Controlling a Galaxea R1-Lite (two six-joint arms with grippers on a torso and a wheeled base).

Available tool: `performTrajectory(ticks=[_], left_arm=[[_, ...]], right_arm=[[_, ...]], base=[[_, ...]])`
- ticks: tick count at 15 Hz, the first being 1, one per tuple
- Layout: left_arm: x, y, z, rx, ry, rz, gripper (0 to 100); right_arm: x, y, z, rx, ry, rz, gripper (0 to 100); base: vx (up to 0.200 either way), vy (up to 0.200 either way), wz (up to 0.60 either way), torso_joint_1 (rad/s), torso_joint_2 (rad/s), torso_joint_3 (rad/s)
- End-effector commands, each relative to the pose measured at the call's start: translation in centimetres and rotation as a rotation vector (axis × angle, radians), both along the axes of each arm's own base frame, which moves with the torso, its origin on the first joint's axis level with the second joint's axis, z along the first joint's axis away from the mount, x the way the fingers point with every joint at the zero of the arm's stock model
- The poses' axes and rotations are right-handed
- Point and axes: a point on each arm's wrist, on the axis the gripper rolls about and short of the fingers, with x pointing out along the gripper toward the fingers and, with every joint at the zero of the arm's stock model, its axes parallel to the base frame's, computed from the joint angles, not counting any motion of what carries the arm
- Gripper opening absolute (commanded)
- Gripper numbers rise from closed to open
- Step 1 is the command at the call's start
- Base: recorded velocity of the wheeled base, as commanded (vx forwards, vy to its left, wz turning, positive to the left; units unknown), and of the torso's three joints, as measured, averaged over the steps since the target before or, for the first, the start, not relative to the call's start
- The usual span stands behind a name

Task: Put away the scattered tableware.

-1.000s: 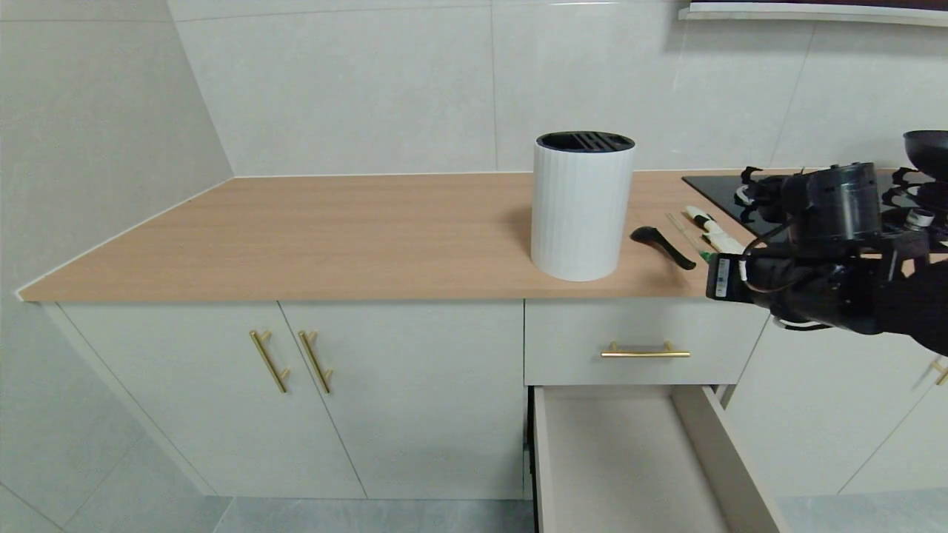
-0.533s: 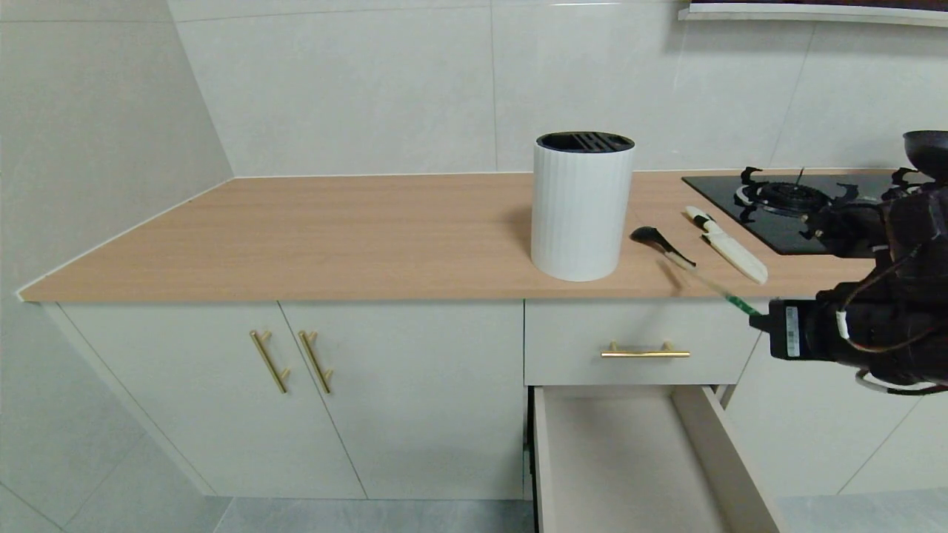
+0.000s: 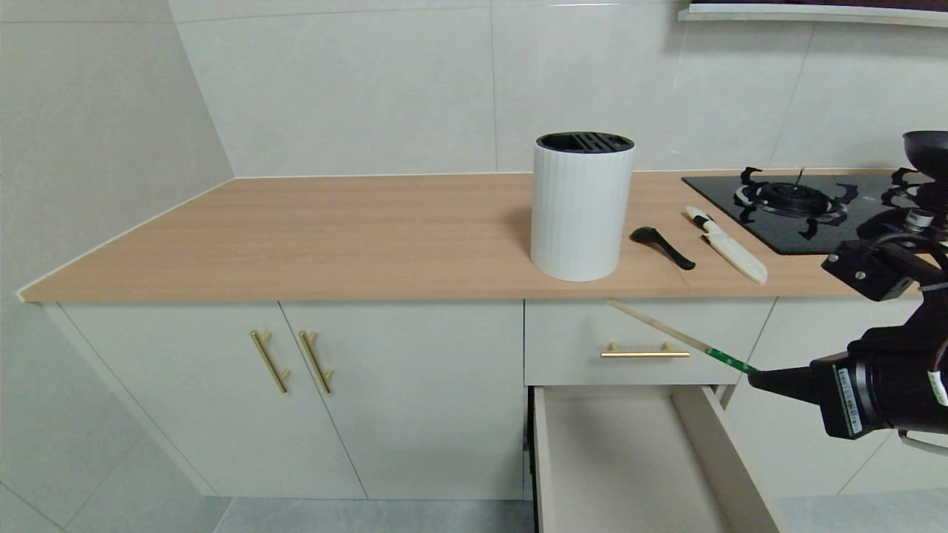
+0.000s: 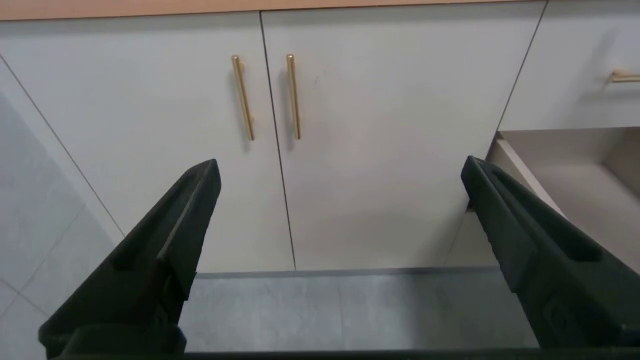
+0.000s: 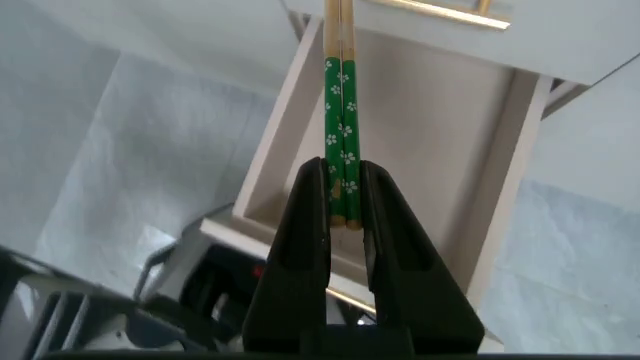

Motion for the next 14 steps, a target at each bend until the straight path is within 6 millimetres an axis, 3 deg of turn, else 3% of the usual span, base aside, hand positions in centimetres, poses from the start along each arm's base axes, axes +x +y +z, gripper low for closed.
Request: performTrajectory(ticks=[1,5,14], left_arm=[[0.0,0.0,0.0,0.000,0.000,0.000,100],[0.0,0.0,0.0,0.000,0.000,0.000,100],[0.0,0.0,0.0,0.000,0.000,0.000,100]], right_arm=[[-0.5,0.3,-0.5,-0.009,0.017,0.029,0],[-0.3,1.6,-2.5,-0.069,0.081,0.098,0],[2.7,3.2,-6.0,-0.114,0.171,0.082,0]], base=[[0.000,0.000,0.00,0.000,0.00,0.000],[0.000,0.000,0.00,0.000,0.00,0.000],[0.000,0.000,0.00,-0.008,0.02,0.013]])
